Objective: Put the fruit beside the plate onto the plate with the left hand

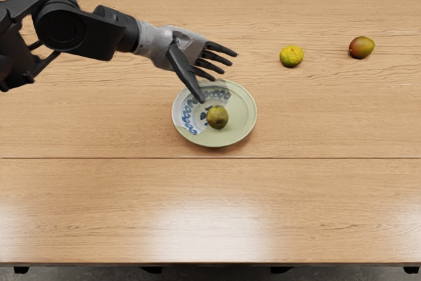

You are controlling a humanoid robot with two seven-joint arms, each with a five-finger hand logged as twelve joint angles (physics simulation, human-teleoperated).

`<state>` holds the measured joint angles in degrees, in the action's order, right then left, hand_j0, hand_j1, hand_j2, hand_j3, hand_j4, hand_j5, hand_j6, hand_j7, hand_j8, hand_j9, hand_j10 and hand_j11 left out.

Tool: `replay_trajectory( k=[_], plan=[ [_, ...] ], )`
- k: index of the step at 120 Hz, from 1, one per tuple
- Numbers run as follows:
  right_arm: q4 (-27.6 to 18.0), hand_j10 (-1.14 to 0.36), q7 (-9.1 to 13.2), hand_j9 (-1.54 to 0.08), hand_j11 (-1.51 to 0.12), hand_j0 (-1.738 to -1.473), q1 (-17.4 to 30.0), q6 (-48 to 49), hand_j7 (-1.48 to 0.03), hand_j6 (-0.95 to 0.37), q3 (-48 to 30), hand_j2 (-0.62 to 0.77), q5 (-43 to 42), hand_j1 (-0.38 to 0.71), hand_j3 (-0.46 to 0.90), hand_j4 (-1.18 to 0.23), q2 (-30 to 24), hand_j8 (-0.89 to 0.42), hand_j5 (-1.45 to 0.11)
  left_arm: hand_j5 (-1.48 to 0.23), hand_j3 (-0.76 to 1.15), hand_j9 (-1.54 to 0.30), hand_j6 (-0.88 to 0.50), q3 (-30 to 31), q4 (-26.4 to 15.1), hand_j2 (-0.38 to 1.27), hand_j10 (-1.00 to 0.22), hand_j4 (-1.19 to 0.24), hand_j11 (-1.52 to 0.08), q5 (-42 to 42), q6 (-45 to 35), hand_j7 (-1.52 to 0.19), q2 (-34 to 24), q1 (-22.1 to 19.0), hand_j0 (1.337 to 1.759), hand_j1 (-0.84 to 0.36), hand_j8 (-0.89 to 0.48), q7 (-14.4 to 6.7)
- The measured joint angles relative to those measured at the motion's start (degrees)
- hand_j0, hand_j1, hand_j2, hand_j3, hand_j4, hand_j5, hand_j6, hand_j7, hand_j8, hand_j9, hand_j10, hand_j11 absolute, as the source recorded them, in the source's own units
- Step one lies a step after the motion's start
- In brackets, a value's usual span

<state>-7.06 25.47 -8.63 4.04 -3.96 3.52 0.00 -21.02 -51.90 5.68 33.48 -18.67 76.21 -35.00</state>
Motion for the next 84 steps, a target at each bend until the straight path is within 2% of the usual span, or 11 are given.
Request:
replay_trajectory(
  k=[9,16,22,36,54,84],
  plan=[
    [-0.2,0.0,0.0,0.0,0.0,-1.658,0.0,0.0,0.0,0.0,0.0,0.0,0.0,-0.35,0.0,0.0,0.0,0.0,0.0,-0.05,0.0,-0.05,-0.03,-0.2,-5.6,0.02,-0.04,-0.04,-0.05,-6.3,0.8,-0.05,-6.7,-1.9,1.658,0.31,-0.03,0.0],
    [-0.4,0.0,0.0,0.0,0.0,-1.658,-0.1,0.0,0.0,0.0,0.0,0.0,0.0,-0.35,0.0,0.0,0.0,0.0,0.0,-0.04,0.0,-0.04,-0.03,-0.6,-10.0,0.01,-0.03,-0.03,-0.04,-10.4,1.1,-0.04,-11.6,-5.5,1.658,0.31,-0.03,0.0],
    [-0.8,0.0,0.0,0.0,0.0,-1.658,-0.1,0.0,0.0,0.0,0.0,0.0,0.0,-0.35,0.0,0.0,0.0,0.0,0.0,-0.04,0.0,-0.04,-0.02,-1.2,-13.3,0.01,-0.03,-0.03,-0.04,-12.5,1.3,-0.04,-14.5,-6.0,1.658,0.32,-0.02,0.0],
    [-1.7,0.0,0.0,0.0,0.0,-1.658,0.0,0.0,0.0,0.0,0.0,0.0,0.0,-0.35,0.0,0.0,0.0,0.0,0.0,-0.03,0.0,-0.03,-0.02,-2.0,-18.7,0.01,-0.02,-0.02,-0.03,-15.8,1.5,-0.03,-21.7,-9.5,1.658,0.32,-0.02,0.0],
    [-2.3,0.0,0.0,0.0,0.0,-1.658,0.0,-0.1,0.0,0.0,0.0,0.0,0.0,-0.35,0.0,0.0,0.0,0.0,0.0,-0.03,0.0,-0.03,-0.02,-2.5,-21.3,0.01,-0.02,-0.02,-0.03,-18.0,1.5,-0.03,-25.6,-11.2,1.658,0.33,-0.02,0.0],
    [-2.5,0.0,0.0,0.0,0.0,-1.658,0.2,0.0,0.0,0.0,0.0,0.0,0.0,-0.35,0.0,0.0,0.0,0.0,0.0,-0.02,0.0,-0.02,-0.02,-2.7,-22.0,0.0,-0.02,-0.02,-0.02,-19.6,1.6,-0.02,-36.3,-14.6,1.658,0.33,-0.02,0.0]
  ],
)
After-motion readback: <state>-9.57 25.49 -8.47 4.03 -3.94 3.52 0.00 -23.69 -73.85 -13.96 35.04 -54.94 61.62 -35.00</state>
